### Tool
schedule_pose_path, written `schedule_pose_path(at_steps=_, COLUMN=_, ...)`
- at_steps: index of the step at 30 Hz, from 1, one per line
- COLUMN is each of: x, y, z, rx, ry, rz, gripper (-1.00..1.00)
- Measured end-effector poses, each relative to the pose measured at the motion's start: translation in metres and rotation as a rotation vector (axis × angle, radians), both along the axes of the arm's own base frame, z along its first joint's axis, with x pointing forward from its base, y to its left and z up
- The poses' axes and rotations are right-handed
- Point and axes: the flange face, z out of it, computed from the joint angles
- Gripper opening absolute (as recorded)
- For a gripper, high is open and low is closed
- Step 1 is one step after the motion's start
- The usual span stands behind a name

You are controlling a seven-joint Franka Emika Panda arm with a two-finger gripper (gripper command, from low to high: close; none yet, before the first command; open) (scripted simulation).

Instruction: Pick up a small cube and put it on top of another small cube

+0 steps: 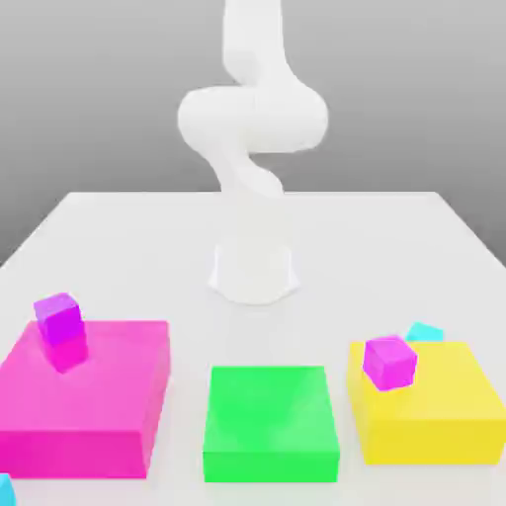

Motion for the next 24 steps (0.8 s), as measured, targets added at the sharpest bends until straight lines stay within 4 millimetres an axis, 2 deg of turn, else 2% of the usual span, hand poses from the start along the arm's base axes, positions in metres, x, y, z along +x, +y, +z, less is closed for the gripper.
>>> schedule_pose_path(at_steps=2, x=0.048, y=-0.027, z=-0.035, rx=0.006, ry=0.088, rz=0.011, gripper=0.00)
schedule_pose_path(at_steps=3, x=0.065, y=-0.037, z=-0.049, rx=0.008, ry=0.120, rz=0.014, gripper=0.00)
schedule_pose_path(at_steps=6, x=0.101, y=-0.063, z=-0.087, rx=0.012, ry=0.194, rz=0.019, gripper=0.00)
schedule_pose_path(at_steps=10, x=0.138, y=-0.096, z=-0.139, rx=0.017, ry=0.282, rz=0.021, gripper=0.00)
schedule_pose_path(at_steps=16, x=0.177, y=-0.148, z=-0.226, rx=0.021, ry=0.410, rz=0.019, gripper=0.00)
schedule_pose_path(at_steps=20, x=0.189, y=-0.189, z=-0.288, rx=0.024, ry=0.495, rz=0.003, gripper=0.00)
schedule_pose_path(at_steps=24, x=0.196, y=-0.220, z=-0.353, rx=0.018, ry=0.580, rz=0.008, gripper=0.00)
